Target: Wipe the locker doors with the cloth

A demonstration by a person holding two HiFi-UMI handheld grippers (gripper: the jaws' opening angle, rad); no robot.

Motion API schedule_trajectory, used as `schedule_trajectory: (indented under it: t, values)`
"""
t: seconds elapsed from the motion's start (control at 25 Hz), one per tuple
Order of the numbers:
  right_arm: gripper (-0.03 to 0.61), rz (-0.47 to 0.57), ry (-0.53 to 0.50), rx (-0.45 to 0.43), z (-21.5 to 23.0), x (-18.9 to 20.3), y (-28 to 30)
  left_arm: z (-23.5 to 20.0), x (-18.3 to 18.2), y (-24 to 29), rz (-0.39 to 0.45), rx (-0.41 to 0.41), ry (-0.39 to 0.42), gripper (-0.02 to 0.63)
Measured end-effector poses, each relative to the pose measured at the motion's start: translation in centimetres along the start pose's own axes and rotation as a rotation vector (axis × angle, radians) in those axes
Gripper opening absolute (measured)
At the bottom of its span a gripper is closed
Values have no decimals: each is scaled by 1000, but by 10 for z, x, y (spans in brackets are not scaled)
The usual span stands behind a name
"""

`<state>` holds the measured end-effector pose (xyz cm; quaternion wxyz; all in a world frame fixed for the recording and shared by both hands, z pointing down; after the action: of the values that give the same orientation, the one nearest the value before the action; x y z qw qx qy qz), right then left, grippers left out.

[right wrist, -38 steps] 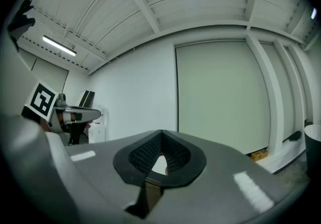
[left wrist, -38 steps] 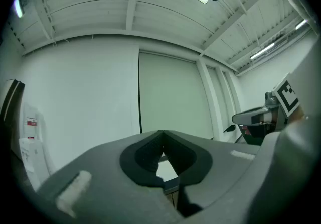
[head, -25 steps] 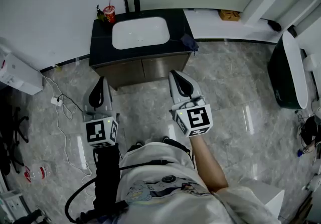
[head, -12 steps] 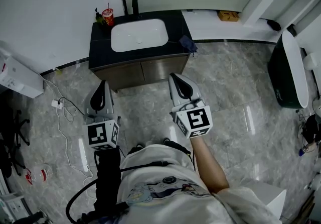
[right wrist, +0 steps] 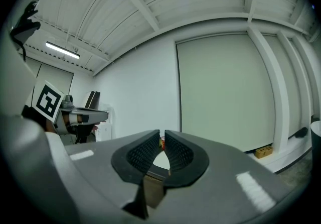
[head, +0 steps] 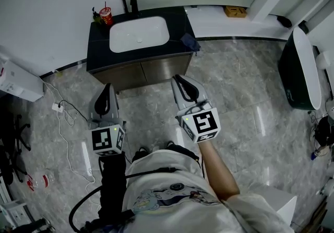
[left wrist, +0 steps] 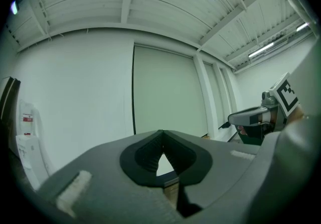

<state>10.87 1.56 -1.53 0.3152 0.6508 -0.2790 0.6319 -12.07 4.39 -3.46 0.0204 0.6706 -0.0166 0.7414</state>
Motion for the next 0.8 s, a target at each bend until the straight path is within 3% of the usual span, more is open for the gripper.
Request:
schedule_trajectory:
  t: [0.4,0.8]
  values:
    - [86,-72,46,-29,45,30,-11,31,11,7,-44,-31,6,0]
    - [103,-147,79,14,85,62,38,3,27,72,-52,-31,-16,1]
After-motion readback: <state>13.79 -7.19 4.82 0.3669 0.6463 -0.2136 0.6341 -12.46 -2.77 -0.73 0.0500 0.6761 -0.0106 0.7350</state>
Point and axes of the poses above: the fingertips, and each gripper's own axes: y forward along the fingers, z to its right, x out of its underside, the point moved 4 cm from there along -y, backward along the fingers, and after that the axes turned 14 degrees about -x, right-handed, at the moved point
